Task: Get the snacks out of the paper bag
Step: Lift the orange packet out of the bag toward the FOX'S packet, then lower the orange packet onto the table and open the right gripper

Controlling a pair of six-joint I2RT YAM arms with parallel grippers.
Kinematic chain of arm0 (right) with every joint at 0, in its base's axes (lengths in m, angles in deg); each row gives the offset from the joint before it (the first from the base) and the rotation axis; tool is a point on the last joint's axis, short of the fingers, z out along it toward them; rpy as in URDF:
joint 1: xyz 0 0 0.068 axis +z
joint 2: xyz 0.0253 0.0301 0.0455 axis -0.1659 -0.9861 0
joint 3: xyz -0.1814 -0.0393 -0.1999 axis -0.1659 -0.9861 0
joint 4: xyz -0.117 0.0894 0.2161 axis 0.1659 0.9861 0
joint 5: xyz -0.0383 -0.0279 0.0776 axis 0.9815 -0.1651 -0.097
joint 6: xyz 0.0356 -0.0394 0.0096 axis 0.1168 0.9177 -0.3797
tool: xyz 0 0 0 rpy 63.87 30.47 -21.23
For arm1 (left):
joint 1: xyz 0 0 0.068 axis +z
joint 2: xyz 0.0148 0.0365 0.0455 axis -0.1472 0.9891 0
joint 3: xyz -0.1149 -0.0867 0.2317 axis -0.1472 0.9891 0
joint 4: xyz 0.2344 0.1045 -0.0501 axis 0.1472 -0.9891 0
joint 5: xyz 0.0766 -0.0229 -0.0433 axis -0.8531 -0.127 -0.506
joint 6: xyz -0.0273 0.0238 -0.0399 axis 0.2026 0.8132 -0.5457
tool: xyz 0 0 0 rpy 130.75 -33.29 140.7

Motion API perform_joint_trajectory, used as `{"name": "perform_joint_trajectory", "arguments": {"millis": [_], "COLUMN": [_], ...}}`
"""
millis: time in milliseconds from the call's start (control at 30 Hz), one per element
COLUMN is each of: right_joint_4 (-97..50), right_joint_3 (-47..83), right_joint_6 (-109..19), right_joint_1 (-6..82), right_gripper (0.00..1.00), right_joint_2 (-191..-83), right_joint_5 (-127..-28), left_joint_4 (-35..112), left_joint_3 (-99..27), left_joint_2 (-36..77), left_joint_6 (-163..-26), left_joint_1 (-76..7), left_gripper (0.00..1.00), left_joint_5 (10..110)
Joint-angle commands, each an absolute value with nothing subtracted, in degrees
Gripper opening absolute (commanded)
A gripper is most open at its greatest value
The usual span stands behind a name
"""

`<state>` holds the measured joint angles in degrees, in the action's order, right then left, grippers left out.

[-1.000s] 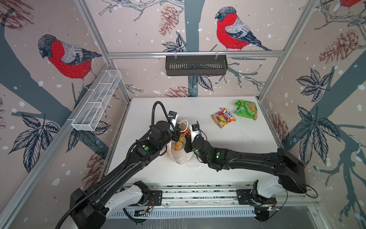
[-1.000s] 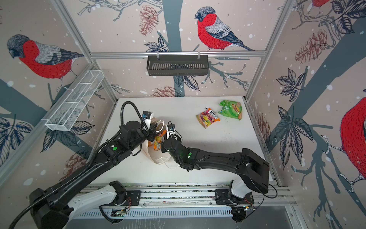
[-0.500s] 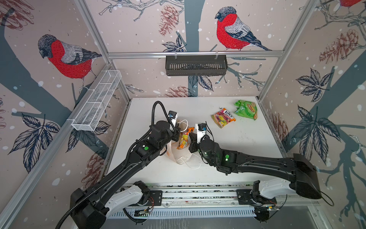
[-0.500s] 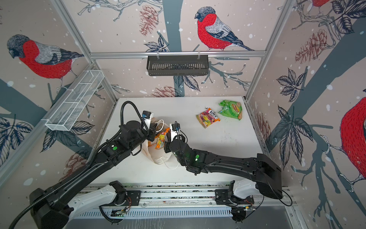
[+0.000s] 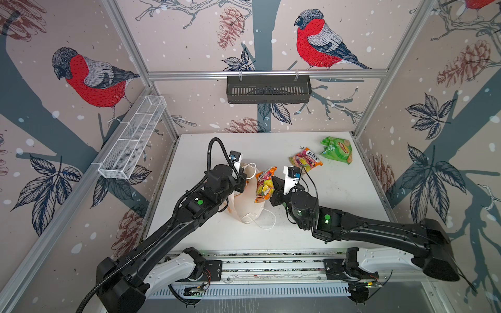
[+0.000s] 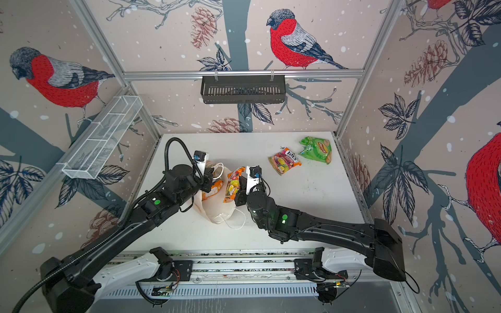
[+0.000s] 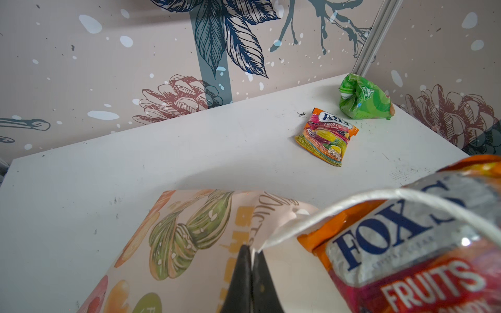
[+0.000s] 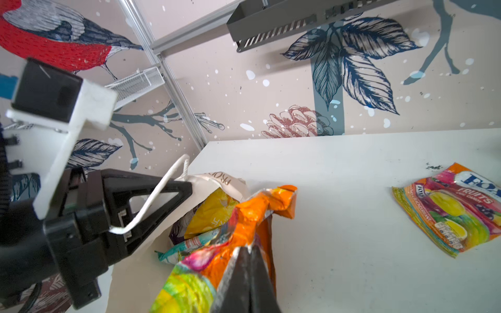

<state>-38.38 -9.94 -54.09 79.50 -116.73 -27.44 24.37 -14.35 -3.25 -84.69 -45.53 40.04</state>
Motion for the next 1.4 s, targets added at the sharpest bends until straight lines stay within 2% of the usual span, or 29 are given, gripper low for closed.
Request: {"name": "perform_joint_trajectory", "arguments": {"millis": [0, 400, 733, 1167, 1367], "right_joint_4": [-40.65, -34.98, -28.44, -24.95, -26.50], "right_joint_3": [-10.35, -16.38, -19.26, -22.22, -21.97], "right_joint_6": [-52.84, -58.18, -61.99, -63.91, -63.57], "right_joint_1": [78.27, 66.17, 53.22, 31.01, 26.28], "right_gripper": [0.00, 0.00, 0.00, 0.00, 0.00], "right_joint_2": [-114.77, -105.78, -103.78, -109.59, -116.45], "right_joint_5": [-24.51, -28.56, -33.17, -47.23, -51.18], "left_joint_4": [25.87, 26.02, 26.05, 26.13, 26.13], "left_joint_3": [-14.71, -14.71, -14.68, -14.68, -14.61], "left_joint_2": [-3.55, -3.72, -3.64, -3.55, -3.64], "left_joint_6": [-85.09, -85.17, -85.18, -85.44, -85.44], "left_joint_1": [-45.41, -45.32, -45.21, -45.12, -45.12], "left_gripper": [0.00, 0.00, 0.00, 0.00, 0.00], "left_joint_5": [38.98, 39.24, 39.37, 40.28, 40.29]}}
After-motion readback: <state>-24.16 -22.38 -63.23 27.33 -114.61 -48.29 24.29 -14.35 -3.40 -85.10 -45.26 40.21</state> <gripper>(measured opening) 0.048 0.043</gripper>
